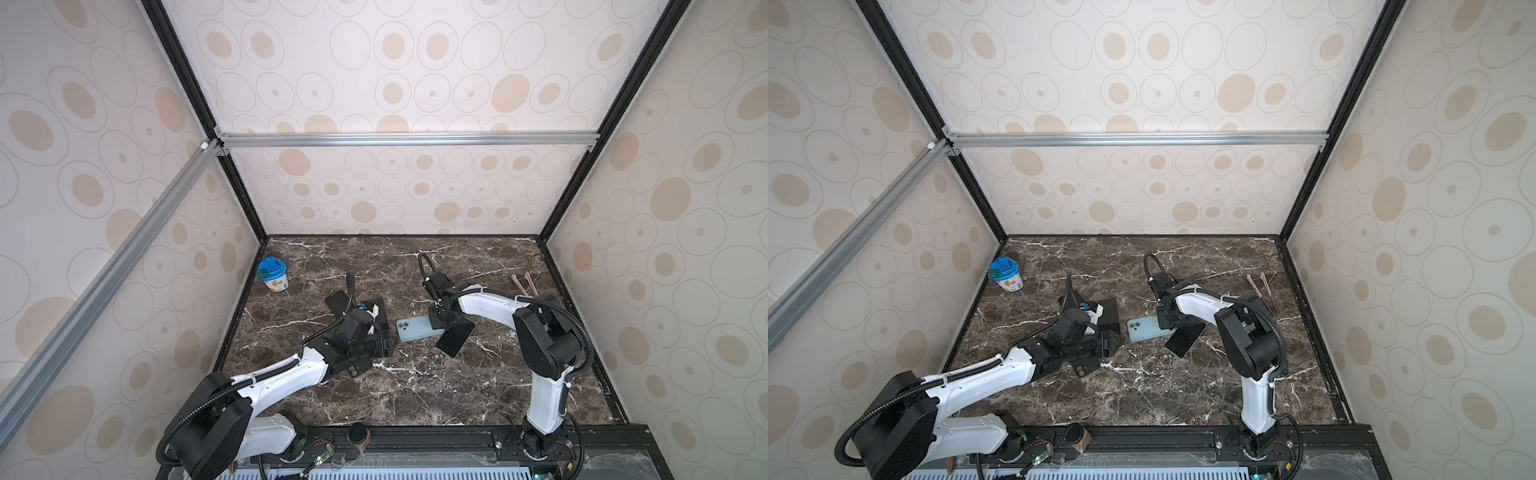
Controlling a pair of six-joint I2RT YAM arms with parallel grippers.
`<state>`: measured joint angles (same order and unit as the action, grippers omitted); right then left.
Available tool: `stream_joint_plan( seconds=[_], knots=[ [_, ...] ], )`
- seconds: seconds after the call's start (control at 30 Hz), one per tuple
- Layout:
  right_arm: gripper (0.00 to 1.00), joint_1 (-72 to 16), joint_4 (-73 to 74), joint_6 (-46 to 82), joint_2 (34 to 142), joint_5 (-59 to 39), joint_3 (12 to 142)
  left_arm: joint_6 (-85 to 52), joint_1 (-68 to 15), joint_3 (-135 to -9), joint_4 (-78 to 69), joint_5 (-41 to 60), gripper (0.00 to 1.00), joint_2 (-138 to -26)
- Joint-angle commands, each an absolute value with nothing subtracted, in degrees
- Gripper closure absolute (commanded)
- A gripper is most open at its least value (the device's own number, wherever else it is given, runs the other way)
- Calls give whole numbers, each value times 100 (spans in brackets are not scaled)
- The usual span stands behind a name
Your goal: Put the phone into the phone case
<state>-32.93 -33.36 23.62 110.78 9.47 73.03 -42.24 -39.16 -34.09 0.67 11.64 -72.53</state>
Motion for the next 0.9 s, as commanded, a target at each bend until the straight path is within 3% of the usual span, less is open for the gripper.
stream_joint_plan(
  seconds=[0.0,0.43,0.6,0.73,0.87],
  knots=[
    [100,-3293,-3536,2526,11204,849,7383,-4122,-3830,-3733,-104,1038,29,-7482],
    [97,-3457,-3601,2735,10985,527,7420,-4024,-3786,-4201,-120,838,38,-8300],
    [77,-3445,-3749,2731,10686,586,7383,-4034,-3780,-4241,-185,900,43,-8488],
    [52,-3445,-3984,2591,10405,766,7375,-3988,-3782,-4255,-137,878,44,-8562],
    [40,-3391,-4230,2446,10136,1114,7300,-3865,-3784,-4282,20,741,41,-8502]
  ],
)
